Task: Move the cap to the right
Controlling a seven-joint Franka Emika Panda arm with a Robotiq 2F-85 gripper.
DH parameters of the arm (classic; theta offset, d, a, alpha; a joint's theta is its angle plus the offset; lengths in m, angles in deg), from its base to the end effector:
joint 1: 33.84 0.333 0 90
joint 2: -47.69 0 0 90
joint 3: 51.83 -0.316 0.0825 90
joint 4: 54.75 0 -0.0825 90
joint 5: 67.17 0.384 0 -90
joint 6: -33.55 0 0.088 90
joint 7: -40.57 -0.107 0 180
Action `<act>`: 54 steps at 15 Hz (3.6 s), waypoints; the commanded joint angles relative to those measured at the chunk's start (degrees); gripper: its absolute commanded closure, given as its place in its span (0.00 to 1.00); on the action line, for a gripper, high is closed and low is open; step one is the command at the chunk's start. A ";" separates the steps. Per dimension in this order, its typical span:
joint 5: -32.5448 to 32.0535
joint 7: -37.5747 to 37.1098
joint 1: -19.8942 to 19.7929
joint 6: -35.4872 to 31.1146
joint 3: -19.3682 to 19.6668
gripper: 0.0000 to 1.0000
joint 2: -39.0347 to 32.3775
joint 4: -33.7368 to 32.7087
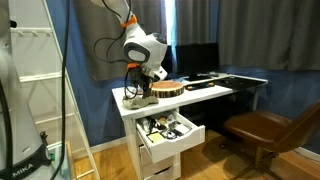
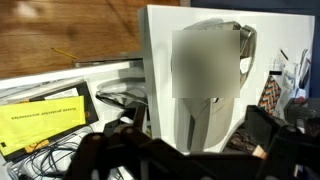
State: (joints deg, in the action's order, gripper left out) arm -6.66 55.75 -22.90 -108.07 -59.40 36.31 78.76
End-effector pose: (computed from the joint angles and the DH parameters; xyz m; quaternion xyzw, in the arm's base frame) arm 0.4863 0.1614 0.2481 -0.9392 0.1380 0.0378 0.3120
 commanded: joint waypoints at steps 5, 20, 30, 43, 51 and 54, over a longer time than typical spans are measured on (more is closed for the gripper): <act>6.42 7.20 -3.73 1.04 -1.59 0.00 -13.34 -11.98; 8.00 8.59 -3.55 1.64 -4.38 0.47 -30.75 -29.46; 10.87 10.85 -4.86 1.69 -6.97 1.00 -28.16 -29.61; 45.11 22.88 -3.40 -6.22 -2.44 0.99 -24.33 -38.30; 53.83 23.92 3.44 -17.95 -1.15 0.99 -40.02 -58.42; 54.05 23.36 6.37 -20.76 -1.09 0.99 -46.07 -65.62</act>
State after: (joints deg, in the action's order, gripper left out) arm 46.89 80.08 -19.63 -125.19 -61.07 -2.65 23.12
